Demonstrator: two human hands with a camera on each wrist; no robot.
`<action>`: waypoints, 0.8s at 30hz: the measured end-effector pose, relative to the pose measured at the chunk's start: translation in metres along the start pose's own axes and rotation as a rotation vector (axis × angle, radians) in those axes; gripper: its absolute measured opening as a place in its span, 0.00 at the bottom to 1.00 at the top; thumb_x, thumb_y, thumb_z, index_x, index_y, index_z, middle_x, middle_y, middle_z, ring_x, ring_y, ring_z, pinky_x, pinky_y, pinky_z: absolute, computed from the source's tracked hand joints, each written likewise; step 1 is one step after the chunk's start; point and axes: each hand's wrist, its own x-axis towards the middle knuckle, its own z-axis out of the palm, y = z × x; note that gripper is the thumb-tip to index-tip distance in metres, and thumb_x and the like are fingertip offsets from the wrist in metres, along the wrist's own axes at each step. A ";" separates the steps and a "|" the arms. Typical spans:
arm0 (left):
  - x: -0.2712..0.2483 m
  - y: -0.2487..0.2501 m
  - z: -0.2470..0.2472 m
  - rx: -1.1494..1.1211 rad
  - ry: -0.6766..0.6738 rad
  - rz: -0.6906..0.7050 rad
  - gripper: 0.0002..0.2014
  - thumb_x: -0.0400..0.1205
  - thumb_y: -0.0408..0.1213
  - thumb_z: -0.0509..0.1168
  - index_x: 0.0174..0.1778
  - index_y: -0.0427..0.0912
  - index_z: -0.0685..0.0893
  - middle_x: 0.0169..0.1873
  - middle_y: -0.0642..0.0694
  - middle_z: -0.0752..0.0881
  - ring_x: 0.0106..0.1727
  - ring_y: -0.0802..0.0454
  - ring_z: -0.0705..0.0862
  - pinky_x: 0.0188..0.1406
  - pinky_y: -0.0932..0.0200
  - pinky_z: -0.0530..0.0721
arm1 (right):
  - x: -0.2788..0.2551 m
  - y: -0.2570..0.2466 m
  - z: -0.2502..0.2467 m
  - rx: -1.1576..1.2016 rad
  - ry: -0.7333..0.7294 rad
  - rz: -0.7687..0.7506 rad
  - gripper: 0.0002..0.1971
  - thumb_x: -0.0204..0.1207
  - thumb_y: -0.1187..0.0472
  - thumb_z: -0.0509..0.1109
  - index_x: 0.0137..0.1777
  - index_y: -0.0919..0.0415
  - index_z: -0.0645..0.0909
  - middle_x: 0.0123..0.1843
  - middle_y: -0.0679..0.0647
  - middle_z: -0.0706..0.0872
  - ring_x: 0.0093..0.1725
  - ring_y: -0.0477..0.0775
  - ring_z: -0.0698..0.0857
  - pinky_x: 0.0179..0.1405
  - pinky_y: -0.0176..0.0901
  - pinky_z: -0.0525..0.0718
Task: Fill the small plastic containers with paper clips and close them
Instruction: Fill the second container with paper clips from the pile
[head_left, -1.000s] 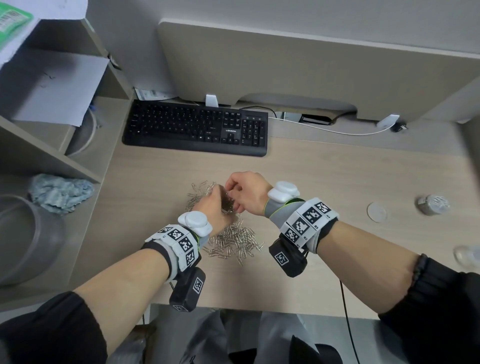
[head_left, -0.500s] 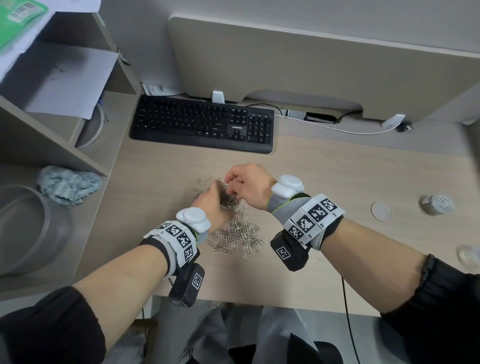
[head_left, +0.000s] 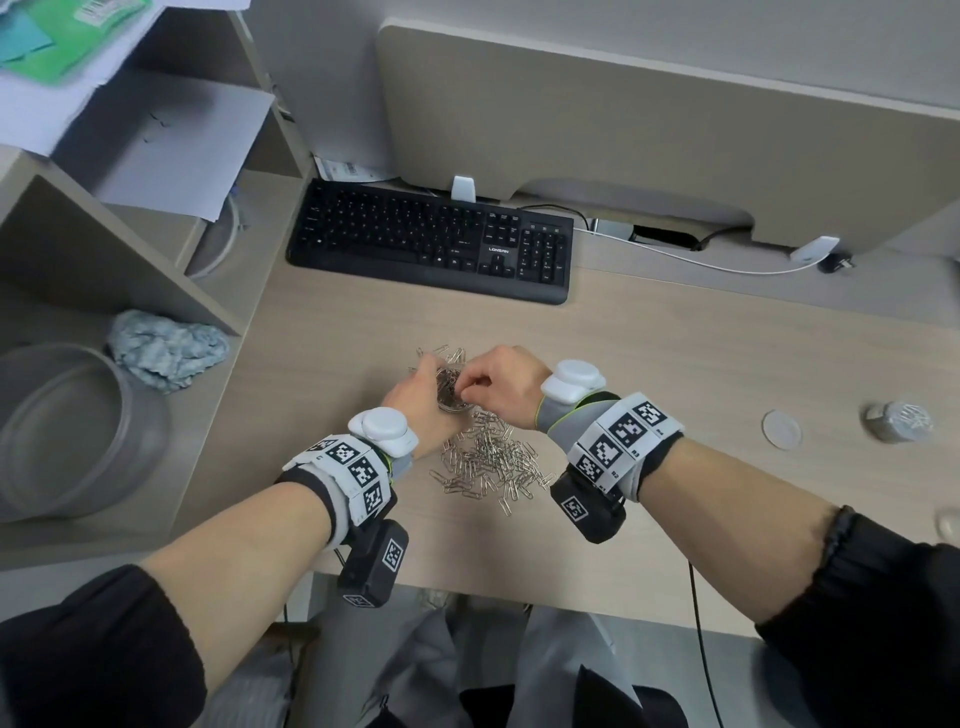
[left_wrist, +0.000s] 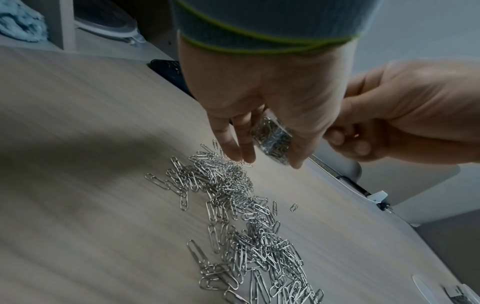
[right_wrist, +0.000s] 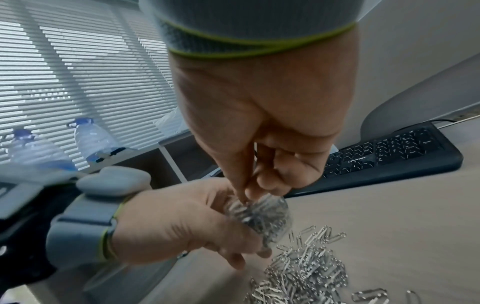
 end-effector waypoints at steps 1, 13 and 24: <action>0.000 -0.001 -0.001 -0.001 0.004 0.002 0.32 0.70 0.46 0.76 0.68 0.49 0.70 0.47 0.47 0.87 0.44 0.43 0.86 0.43 0.50 0.85 | 0.000 0.000 0.001 -0.040 -0.012 -0.007 0.09 0.78 0.61 0.70 0.53 0.56 0.90 0.51 0.53 0.91 0.52 0.55 0.86 0.56 0.45 0.81; 0.002 -0.006 0.000 0.036 -0.001 0.009 0.35 0.70 0.48 0.77 0.71 0.49 0.69 0.51 0.48 0.87 0.49 0.42 0.86 0.47 0.49 0.85 | 0.007 0.014 0.000 0.197 0.059 0.042 0.07 0.79 0.62 0.69 0.49 0.56 0.90 0.30 0.45 0.85 0.30 0.44 0.82 0.36 0.37 0.79; 0.003 -0.029 -0.007 0.056 0.005 -0.012 0.33 0.70 0.48 0.78 0.69 0.50 0.71 0.55 0.49 0.87 0.52 0.45 0.86 0.52 0.49 0.85 | -0.014 0.081 0.030 -0.047 -0.186 0.569 0.13 0.83 0.53 0.65 0.51 0.63 0.82 0.31 0.52 0.81 0.33 0.55 0.89 0.14 0.32 0.79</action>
